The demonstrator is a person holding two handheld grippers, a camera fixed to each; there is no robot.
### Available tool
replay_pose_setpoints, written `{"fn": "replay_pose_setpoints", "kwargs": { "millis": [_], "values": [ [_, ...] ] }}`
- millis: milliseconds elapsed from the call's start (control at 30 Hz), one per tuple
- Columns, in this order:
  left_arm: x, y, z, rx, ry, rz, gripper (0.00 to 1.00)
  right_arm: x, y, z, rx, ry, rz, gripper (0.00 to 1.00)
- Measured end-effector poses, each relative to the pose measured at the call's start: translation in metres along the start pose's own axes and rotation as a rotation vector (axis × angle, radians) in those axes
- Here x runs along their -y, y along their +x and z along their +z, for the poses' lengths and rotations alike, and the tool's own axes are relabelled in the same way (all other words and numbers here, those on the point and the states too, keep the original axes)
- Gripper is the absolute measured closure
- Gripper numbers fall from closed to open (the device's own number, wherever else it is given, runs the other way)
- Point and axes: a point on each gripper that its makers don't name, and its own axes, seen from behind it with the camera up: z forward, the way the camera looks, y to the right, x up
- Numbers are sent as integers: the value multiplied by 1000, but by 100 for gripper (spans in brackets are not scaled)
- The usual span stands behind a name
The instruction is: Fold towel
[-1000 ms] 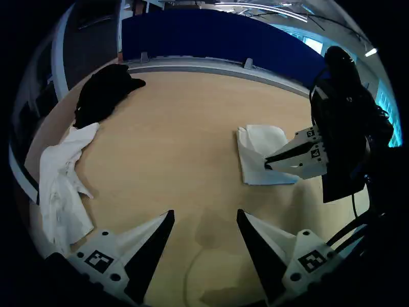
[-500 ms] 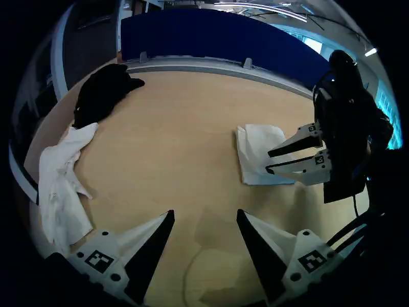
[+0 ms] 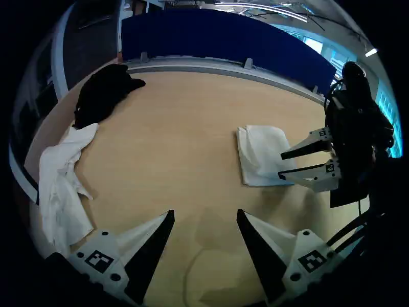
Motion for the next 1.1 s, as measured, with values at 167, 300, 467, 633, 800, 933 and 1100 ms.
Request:
{"fn": "replay_pose_setpoints", "kwargs": {
  "millis": [167,300,467,633,800,933,1100],
  "values": [
    [1,1,1,0,1,-3,10,-5,-15,-10,12,-25,32,36],
    [2,2,3,1,1,-1,10,-7,-27,-19,21,-43,59,36],
    [0,4,4,1,-3,7,10,-9,-44,-27,36,-66,85,36],
    [-3,4,4,2,-6,11,10,-7,-55,-29,50,-73,100,36],
    [-5,4,4,2,-8,13,10,-3,-67,-27,70,-73,104,41],
    [-6,3,5,2,-9,13,10,-1,-73,-24,77,-76,117,46],
    [-6,2,5,3,-9,12,10,-2,-74,-23,75,-80,136,50]
  ]
}}
